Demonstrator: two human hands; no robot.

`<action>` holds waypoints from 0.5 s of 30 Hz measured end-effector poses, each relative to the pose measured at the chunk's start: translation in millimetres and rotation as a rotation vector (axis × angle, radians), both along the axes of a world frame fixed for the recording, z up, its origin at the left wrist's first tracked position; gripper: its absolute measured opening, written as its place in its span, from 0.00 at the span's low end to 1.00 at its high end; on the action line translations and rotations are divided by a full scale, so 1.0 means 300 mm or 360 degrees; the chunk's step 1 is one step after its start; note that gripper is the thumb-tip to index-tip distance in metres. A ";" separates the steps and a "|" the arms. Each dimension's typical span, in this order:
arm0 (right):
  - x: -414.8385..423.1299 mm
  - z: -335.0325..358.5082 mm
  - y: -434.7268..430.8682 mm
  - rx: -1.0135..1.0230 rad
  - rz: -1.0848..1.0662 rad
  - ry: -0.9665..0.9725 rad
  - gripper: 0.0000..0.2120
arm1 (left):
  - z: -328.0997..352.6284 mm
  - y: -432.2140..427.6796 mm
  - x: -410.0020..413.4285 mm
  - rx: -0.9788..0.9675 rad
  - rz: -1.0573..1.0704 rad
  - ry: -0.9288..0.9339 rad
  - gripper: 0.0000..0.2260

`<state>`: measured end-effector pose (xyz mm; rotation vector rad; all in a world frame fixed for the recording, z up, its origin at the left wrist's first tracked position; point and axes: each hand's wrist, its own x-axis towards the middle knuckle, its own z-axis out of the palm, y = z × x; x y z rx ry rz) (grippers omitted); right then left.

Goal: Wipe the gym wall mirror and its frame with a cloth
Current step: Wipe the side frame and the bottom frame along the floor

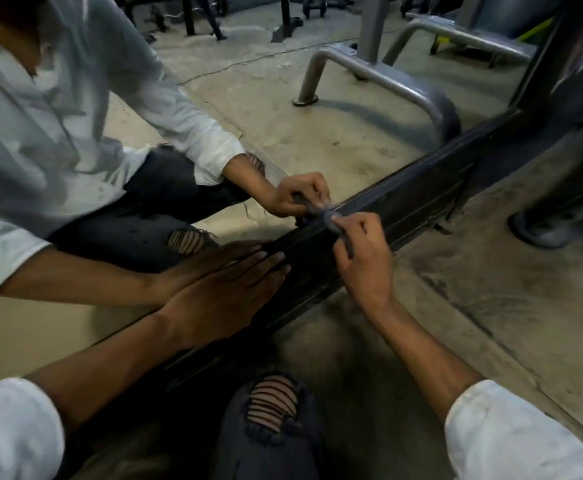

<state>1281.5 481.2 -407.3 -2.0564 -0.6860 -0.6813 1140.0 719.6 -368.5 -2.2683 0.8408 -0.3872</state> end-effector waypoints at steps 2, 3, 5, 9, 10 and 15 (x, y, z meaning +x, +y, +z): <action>0.028 0.016 -0.024 0.0189 -0.0247 0.0215 0.15 | -0.007 0.002 0.007 0.0079 0.0015 -0.0010 0.36; 0.010 0.025 -0.016 0.0100 -0.0213 0.0193 0.15 | -0.010 0.003 0.012 0.0087 0.0018 -0.0015 0.36; -0.056 0.051 0.003 -0.0284 0.0172 -0.0002 0.16 | -0.015 0.006 0.020 0.0063 0.0004 -0.0010 0.33; 0.030 0.128 -0.046 -0.0716 0.0312 -0.0130 0.16 | -0.022 -0.004 0.030 0.0016 -0.0038 -0.0022 0.28; 0.070 0.140 -0.060 -0.0582 0.0106 -0.0034 0.14 | -0.014 -0.014 0.027 0.0005 -0.0021 0.0013 0.27; 0.035 0.116 -0.009 -0.0419 -0.0128 0.0157 0.13 | -0.022 -0.005 0.026 0.0014 -0.0041 0.0029 0.29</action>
